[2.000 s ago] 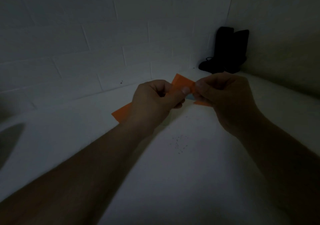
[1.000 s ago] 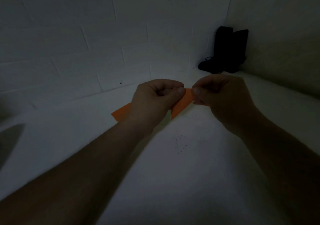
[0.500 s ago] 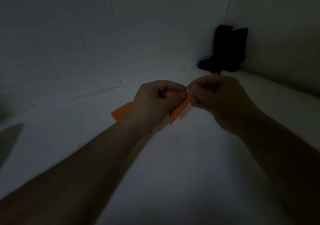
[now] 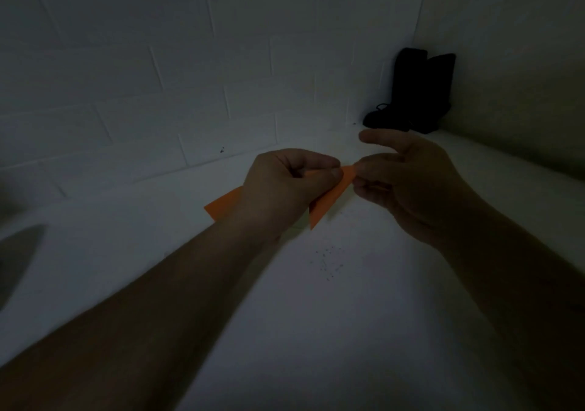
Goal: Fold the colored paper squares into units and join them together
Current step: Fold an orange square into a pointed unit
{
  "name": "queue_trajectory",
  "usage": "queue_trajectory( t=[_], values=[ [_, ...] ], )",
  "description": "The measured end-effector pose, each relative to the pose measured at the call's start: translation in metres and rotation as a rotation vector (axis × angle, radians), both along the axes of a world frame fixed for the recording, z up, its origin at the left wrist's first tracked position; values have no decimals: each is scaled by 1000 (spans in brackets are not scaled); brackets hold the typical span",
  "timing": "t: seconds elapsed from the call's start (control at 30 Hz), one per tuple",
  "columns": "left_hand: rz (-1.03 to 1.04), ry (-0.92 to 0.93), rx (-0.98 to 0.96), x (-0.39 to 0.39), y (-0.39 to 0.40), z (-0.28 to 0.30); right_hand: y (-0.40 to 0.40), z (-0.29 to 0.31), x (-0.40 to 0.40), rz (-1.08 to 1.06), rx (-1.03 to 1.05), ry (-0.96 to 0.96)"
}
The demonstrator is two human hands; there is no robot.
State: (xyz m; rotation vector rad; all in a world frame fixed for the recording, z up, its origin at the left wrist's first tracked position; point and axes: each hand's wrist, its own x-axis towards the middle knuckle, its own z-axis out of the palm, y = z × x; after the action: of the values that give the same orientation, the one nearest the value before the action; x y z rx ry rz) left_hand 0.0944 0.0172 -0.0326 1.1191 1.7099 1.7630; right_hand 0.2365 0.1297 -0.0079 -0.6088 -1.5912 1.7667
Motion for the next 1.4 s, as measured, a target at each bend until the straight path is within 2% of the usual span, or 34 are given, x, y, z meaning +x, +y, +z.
queue_trajectory(
  t=[0.57,0.8,1.07,1.4],
  values=[
    [14,6,-55,0,-3,5,2,0,1,50,1,-45],
    [-13,59,-48,0,-5,6,-1,-1,4,134,89,-64],
    [-62,25,-12,2,-5,6,1,-5,1,23,185,-67],
    [-168,-103,20,0,-3,4,4,-3,2,-25,176,-15]
  ],
)
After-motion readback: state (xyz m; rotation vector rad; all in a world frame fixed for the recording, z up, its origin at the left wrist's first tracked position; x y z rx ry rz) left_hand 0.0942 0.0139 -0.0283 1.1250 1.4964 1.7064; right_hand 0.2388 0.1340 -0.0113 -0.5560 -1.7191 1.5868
